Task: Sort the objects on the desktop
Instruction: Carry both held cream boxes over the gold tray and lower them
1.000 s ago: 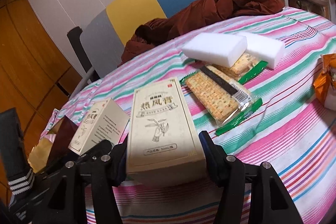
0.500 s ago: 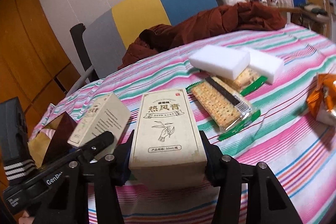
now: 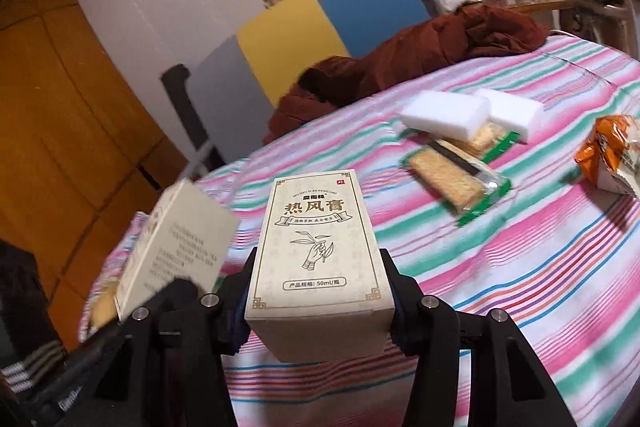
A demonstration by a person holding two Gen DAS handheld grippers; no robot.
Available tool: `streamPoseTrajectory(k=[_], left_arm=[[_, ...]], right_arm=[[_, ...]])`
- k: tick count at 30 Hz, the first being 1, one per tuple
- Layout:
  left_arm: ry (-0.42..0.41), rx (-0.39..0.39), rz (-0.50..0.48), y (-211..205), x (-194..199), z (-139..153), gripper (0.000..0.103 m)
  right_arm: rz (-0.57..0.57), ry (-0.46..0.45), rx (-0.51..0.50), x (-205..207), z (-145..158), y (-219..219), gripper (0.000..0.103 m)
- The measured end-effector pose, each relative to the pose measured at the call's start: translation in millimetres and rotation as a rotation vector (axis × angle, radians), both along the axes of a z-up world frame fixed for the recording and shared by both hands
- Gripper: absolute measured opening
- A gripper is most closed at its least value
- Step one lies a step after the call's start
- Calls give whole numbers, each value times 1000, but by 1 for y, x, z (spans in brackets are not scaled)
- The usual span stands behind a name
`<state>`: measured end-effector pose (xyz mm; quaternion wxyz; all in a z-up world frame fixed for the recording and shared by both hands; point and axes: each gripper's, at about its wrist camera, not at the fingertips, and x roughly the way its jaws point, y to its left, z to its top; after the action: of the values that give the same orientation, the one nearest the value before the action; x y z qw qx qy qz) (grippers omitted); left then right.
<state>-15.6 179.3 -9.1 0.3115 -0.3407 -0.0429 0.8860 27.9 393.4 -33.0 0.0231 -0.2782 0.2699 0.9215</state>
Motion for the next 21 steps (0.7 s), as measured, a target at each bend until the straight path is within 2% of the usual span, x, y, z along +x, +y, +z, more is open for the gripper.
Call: streamPoseTrajectory(k=[5,9,17,21], left_arm=[[-24,38,43,-55,10,8,57],[-59,39,88,-96,15,6,57],[-128,46,192,-175,22,-5,57],[-130,61,252,-210,34,-5,57]], right_arm=[[97,47,1,2,24,-37,54],[205,57,-12,-5,35,-76,54],[432,-9,5,-26,38,-160,54],[537,-48,3,-35,30,-197,54]])
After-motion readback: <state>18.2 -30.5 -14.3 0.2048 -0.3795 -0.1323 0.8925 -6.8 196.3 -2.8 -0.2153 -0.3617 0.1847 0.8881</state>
